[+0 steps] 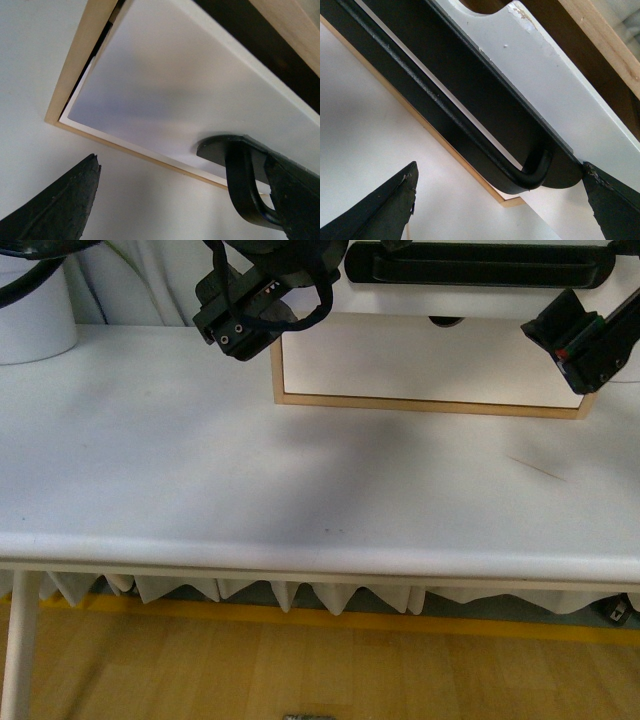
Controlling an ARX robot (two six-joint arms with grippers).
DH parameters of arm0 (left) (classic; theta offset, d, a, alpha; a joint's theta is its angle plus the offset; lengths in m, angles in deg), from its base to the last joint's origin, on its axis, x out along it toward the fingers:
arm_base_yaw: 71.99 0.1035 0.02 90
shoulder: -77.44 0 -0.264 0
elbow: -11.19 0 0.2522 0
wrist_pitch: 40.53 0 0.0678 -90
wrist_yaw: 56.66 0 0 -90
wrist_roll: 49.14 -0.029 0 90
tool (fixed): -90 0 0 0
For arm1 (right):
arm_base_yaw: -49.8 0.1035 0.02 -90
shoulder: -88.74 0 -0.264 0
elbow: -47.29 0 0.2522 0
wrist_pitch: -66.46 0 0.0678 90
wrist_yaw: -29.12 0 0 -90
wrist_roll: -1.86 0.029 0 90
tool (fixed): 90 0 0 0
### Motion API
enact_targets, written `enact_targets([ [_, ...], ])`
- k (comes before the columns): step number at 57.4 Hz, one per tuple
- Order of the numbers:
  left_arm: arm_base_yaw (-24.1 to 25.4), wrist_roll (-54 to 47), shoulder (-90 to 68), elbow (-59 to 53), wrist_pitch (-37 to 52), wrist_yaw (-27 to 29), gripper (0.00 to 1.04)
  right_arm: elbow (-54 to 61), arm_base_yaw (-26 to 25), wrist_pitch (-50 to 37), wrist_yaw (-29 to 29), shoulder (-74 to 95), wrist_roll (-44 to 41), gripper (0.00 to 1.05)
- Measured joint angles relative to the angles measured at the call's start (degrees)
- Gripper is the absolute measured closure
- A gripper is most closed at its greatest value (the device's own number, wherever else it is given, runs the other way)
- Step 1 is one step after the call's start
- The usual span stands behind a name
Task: Close drawer sideways
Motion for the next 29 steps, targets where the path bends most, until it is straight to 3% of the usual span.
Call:
enact_targets([
  [29, 2.89, -0.24, -8.00, 11.28, -2.67, -3.69, 0.06, -7.58, -1.01, -0.09, -2.19, 8.17, 1.73, 0.09],
])
